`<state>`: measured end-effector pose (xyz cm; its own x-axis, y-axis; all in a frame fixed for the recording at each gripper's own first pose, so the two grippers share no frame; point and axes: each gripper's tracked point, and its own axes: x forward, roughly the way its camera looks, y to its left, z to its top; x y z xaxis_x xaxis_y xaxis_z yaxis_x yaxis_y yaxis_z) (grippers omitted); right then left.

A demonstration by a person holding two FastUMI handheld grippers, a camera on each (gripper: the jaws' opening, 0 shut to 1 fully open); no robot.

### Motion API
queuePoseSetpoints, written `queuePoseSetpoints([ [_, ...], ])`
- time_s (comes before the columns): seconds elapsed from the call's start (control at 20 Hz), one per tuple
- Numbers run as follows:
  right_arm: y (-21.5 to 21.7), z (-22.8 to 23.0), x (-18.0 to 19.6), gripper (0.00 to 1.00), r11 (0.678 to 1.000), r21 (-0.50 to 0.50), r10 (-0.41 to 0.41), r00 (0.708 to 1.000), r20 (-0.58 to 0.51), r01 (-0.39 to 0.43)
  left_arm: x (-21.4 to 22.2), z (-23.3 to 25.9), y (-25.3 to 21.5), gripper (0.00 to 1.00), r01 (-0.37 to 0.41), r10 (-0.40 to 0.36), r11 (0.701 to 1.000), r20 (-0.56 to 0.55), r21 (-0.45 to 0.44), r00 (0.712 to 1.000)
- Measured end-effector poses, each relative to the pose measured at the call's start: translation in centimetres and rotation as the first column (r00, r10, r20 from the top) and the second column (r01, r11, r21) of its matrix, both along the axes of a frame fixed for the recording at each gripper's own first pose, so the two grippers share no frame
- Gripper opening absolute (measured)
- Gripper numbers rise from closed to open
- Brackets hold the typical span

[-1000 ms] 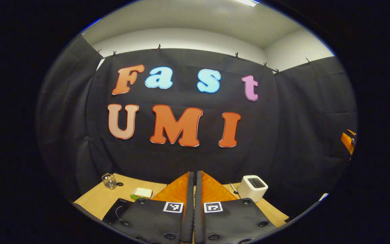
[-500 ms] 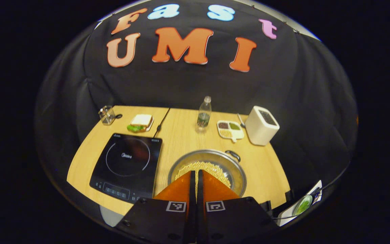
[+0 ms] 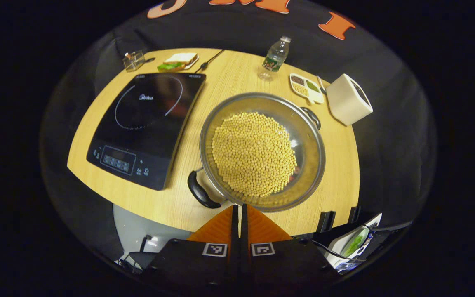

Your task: First push the handle of the pot to place it horizontally, then grasp the pot with both hands and set it on the induction cooktop.

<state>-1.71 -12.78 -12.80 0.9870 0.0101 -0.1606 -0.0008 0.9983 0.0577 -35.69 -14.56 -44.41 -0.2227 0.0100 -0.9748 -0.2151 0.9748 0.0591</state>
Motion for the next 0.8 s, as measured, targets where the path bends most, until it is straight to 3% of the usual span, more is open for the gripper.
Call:
queuePoseSetpoints([
  [0.4,-0.3,-1.4,-0.7,0.95,1.000,0.021,0.002,1.000,-0.031,-0.001,-4.1,-2.7,-0.1,0.08,-0.135,0.134,0.991,-0.135,0.002,0.982],
  [0.8,-1.5,-3.1,-1.6,0.95,0.999,0.037,-0.026,0.997,-0.067,0.028,-4.0,-4.3,1.9,0.08,-0.320,0.319,0.947,-0.197,0.028,0.927],
])
